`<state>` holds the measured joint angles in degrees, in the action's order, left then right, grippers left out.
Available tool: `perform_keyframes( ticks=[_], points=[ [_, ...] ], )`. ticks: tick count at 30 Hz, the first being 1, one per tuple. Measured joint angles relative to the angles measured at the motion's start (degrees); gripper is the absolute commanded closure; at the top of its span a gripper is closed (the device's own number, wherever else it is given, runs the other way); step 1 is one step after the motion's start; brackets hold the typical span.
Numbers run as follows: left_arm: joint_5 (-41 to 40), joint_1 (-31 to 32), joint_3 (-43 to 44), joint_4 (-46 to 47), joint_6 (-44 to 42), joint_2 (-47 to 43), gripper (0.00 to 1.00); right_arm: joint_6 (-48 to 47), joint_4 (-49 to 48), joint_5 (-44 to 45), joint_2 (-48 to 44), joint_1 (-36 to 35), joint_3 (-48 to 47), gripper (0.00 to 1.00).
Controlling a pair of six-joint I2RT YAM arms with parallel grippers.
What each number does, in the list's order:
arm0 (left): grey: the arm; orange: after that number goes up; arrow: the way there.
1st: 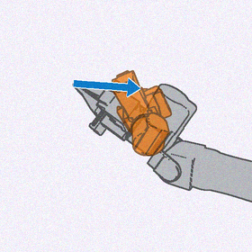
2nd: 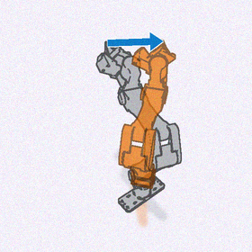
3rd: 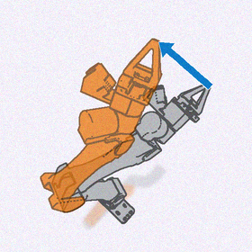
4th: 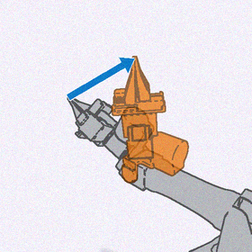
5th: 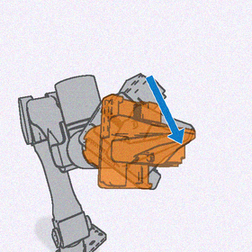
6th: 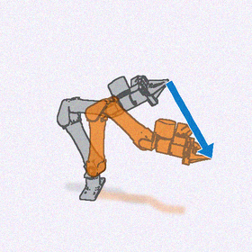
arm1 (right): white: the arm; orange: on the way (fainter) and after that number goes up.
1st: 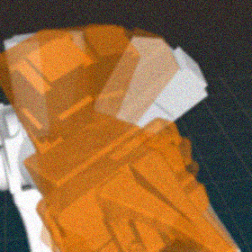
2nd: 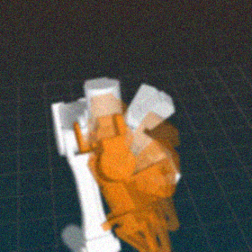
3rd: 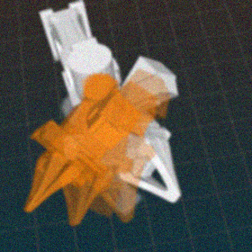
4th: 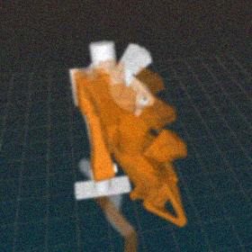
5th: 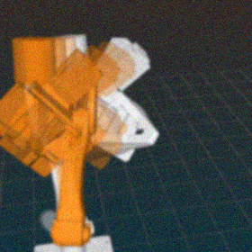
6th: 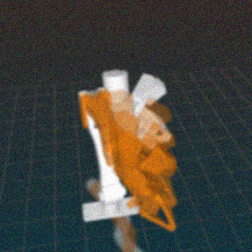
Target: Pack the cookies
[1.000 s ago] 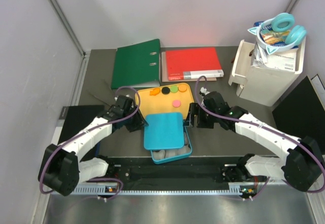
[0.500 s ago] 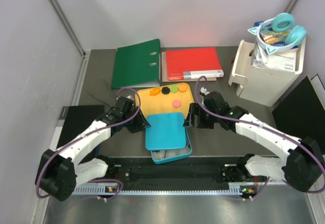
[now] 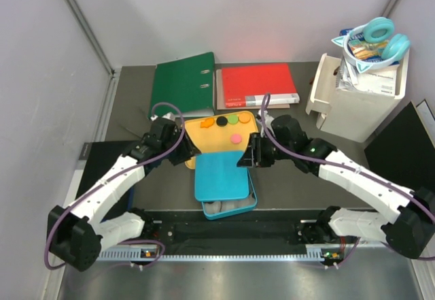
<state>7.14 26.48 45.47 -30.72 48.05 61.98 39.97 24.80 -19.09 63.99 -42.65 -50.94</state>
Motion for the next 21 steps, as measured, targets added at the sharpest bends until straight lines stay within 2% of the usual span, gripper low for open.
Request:
perform_keyframes(
  ticks=[1,3,4,13,21],
  points=[
    [-0.81,-0.02,0.26,-0.20,0.00,0.00,0.48,0.02,-0.33,-1.31,0.68,-0.42,-0.13,0.81],
    [-2.12,-0.28,0.48,-0.31,0.00,0.04,0.48,-0.15,-1.11,-3.28,2.21,-0.85,-0.13,0.97],
    [-2.45,-0.63,0.61,-0.39,0.00,0.20,0.48,-0.07,-1.66,-4.20,3.21,-0.96,-0.11,1.00],
    [-3.41,-4.52,6.03,2.49,-0.09,9.25,0.46,0.20,-6.27,-9.68,7.82,-1.07,3.37,1.00],
    [3.72,-7.13,11.39,8.76,-2.03,24.50,0.49,0.00,-9.16,-11.65,11.06,-1.09,7.98,1.00]
  ],
)
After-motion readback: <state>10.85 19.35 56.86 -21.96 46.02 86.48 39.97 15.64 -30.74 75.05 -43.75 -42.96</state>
